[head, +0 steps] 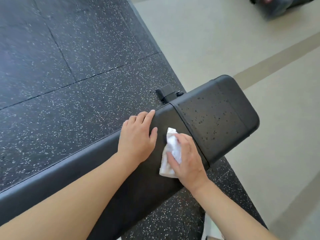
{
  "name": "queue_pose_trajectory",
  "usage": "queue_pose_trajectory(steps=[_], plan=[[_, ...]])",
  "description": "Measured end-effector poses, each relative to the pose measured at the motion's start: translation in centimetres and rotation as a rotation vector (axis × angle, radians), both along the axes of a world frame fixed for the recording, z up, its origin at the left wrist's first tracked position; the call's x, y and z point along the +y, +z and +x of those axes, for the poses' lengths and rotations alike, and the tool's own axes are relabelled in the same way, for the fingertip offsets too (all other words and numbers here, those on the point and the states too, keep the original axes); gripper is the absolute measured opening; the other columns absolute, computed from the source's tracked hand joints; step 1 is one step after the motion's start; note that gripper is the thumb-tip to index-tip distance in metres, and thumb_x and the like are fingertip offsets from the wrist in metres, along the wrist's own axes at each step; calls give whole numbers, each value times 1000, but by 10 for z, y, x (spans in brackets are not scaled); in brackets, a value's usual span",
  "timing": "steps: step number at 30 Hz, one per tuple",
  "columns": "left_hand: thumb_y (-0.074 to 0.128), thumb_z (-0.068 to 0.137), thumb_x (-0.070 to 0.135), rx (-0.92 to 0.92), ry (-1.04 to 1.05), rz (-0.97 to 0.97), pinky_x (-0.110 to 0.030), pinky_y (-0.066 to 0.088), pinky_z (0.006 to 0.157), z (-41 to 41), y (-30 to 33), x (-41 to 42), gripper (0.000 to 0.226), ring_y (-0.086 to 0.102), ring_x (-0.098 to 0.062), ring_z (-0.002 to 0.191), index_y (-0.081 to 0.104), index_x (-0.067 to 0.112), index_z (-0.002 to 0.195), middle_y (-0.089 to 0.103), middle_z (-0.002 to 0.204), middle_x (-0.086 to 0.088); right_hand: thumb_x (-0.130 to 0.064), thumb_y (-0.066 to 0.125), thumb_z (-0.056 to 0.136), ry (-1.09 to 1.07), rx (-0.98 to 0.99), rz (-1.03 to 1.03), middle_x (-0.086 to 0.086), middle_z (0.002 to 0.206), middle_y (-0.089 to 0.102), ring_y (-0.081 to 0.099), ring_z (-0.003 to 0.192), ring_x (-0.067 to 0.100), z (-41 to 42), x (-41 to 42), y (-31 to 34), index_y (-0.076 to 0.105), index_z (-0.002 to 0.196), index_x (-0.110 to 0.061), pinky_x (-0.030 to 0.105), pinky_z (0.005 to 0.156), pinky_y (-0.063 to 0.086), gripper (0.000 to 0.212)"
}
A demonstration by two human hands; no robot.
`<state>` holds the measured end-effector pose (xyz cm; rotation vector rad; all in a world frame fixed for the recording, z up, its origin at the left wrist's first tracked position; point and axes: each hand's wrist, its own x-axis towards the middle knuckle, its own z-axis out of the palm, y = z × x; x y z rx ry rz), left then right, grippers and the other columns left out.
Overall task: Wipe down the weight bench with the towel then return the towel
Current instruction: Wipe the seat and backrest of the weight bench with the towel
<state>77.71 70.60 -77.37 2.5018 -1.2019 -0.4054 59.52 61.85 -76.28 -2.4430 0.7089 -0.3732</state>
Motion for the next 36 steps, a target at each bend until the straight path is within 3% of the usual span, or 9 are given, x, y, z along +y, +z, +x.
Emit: queue_pose_trajectory(steps=[5, 8, 14, 17, 19, 21, 25, 29, 36], plan=[[41, 101, 48, -75, 83, 46, -43, 43, 102, 15, -1, 84, 59, 57, -26, 118, 45, 22, 154, 60, 138, 1, -13, 77, 91, 93, -89, -94, 10, 119, 59, 57, 109, 27, 90, -39, -8, 59, 125, -3, 33, 97, 47, 40], [44, 101, 47, -139, 203, 57, -46, 38, 111, 5, -2, 115, 59, 54, -28, 127, 49, 19, 152, 60, 140, -4, -18, 76, 88, 88, -125, -143, 9, 104, 60, 55, 95, 27, 123, -43, -15, 61, 109, -5, 37, 85, 47, 28], [37, 95, 40, -92, 416, 87, -55, 31, 118, -21, 9, 76, 57, 51, -36, 129, 55, 14, 142, 58, 140, -11, -18, 73, 91, 171, -133, -76, 8, 91, 52, 50, 82, 25, 41, -17, -3, 56, 93, -4, 33, 74, 43, 22], [35, 95, 40, -72, 331, 83, -54, 35, 114, -25, 16, 44, 54, 52, -34, 127, 55, 16, 140, 57, 141, -8, -16, 75, 94, 244, -119, -8, 6, 104, 58, 55, 92, 22, -29, -7, 0, 62, 105, -3, 31, 84, 51, 21], [35, 96, 41, -63, 293, 100, -53, 36, 113, -26, 15, 21, 54, 54, -34, 125, 53, 17, 141, 58, 139, -6, -17, 74, 95, 265, -83, 38, 8, 129, 60, 57, 116, 22, -58, -4, 1, 61, 128, -2, 31, 107, 47, 38], [36, 96, 42, -80, 328, 118, -52, 36, 112, -27, 10, 7, 54, 56, -33, 122, 53, 17, 142, 62, 135, -6, -24, 72, 98, 270, -44, 15, 9, 141, 55, 53, 127, 21, -66, -5, -2, 55, 140, -1, 30, 115, 42, 50], [40, 95, 42, -166, 400, 83, -49, 37, 111, -31, -3, 2, 52, 58, -32, 117, 56, 16, 138, 67, 126, -6, -38, 66, 102, 297, -27, -131, 10, 133, 59, 58, 114, 26, -42, -10, -9, 61, 134, -4, 37, 101, 50, 47], [39, 95, 42, -173, 393, 87, -46, 35, 110, -31, -4, 2, 52, 57, -30, 117, 56, 18, 138, 66, 126, -4, -36, 64, 101, 292, -56, -210, 10, 117, 61, 58, 96, 27, -1, -26, -13, 65, 122, -6, 40, 82, 52, 36], [43, 92, 41, -180, 403, 87, -44, 35, 108, -30, 0, 0, 52, 58, -29, 115, 58, 18, 136, 66, 125, -4, -29, 67, 97, 192, -55, -154, 10, 103, 57, 53, 90, 27, 57, -53, -8, 63, 110, -6, 42, 81, 50, 26]])
